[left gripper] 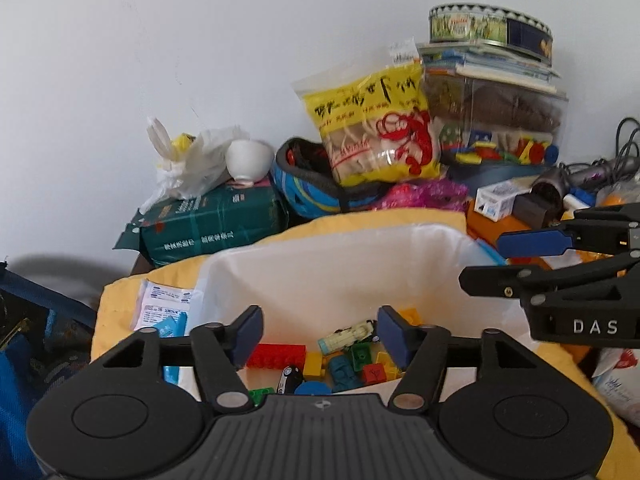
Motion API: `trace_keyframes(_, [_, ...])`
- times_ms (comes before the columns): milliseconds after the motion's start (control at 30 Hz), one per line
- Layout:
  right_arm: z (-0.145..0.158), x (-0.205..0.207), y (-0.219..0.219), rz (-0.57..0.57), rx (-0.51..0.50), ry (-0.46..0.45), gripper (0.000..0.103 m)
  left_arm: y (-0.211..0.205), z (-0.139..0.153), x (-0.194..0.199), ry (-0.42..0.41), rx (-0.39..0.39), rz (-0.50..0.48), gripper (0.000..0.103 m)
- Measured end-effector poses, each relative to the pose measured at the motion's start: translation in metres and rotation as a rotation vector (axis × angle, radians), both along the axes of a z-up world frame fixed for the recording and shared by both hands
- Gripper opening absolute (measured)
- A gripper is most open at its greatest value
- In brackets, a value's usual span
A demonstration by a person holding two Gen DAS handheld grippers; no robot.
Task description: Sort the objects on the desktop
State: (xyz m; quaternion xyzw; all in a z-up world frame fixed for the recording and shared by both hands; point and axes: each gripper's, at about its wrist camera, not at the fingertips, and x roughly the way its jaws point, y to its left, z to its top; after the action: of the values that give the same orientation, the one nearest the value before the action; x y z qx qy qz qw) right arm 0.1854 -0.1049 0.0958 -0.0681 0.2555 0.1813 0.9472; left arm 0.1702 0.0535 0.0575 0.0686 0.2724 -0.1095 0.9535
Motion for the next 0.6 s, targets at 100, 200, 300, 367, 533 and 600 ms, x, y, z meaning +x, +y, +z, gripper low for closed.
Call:
trace_keyframes(100, [0.003, -0.009, -0.006, -0.01, -0.001, 0.019, 0.079, -0.011, 0.006, -0.013, -0.043, 0.121, 0.042, 0.076])
trace_keyframes(200, [-0.007, -0.018, -0.009, -0.017, -0.038, 0.1, 0.091, -0.024, 0.006, -0.028, -0.092, 0.233, 0.07, 0.077])
trace_keyframes(300, [-0.018, -0.022, -0.014, -0.033, -0.048, 0.166, 0.093, -0.029, 0.007, -0.037, -0.098, 0.218, 0.093, 0.078])
trace_keyframes(367, [-0.021, -0.021, -0.016, -0.056, -0.06, 0.201, 0.097, -0.028, 0.009, -0.036, -0.049, 0.152, 0.072, 0.079])
trace_keyframes(533, [-0.01, -0.02, -0.016, -0.072, -0.139, 0.194, 0.103, -0.041, 0.013, -0.031, -0.003, 0.181, 0.041, 0.079])
trace_keyframes(600, [-0.004, -0.015, -0.015, -0.068, -0.156, 0.197, 0.103, -0.048, 0.016, -0.03, -0.005, 0.216, 0.032, 0.079])
